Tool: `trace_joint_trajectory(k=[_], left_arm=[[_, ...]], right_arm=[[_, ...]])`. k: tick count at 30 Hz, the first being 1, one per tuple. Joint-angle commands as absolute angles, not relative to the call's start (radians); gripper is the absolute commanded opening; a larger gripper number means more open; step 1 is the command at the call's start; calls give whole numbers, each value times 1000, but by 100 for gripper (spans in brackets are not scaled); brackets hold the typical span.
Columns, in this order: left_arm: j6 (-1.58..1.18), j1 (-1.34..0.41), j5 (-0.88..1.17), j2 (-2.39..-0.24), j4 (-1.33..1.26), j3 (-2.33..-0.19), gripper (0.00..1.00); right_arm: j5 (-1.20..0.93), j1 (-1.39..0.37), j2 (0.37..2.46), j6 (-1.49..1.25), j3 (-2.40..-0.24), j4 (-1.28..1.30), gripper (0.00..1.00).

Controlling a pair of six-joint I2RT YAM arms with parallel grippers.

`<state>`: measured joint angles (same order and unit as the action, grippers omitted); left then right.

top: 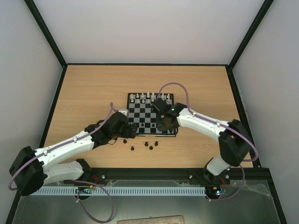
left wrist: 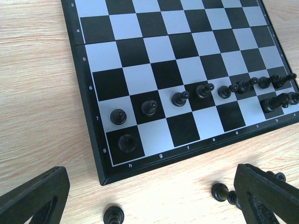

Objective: Set up the chess pieces on the board
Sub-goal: Pick up the chess piece at the center of the board.

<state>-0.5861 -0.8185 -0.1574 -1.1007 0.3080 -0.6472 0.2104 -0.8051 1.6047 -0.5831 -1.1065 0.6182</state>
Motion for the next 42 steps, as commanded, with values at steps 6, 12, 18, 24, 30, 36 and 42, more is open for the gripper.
trace_joint_trajectory(k=[6, 12, 18, 24, 30, 36, 42], left_arm=[[-593, -813, -141, -1161, 413, -722, 99], [-644, -818, -75, -1170, 470, -717, 99], [-762, -880, -88, -1141, 510, -702, 99], [-886, -1007, -135, -1160, 504, -697, 88], [-980, -1088, -180, -1200, 507, -675, 49], [-1020, -1111, -200, -1236, 499, -664, 31], [-1031, -1112, -199, -1268, 494, -664, 34]], right_arm=[[180, -801, 1345, -592, -1066, 631, 59], [179, -802, 1256, -586, -982, 589, 60], [151, -801, 1216, -568, -937, 562, 60], [138, -802, 1213, -537, -925, 552, 60], [127, -802, 1196, -516, -914, 553, 60], [119, -801, 1187, -505, -894, 541, 60], [118, -801, 1187, -502, -891, 540, 60]])
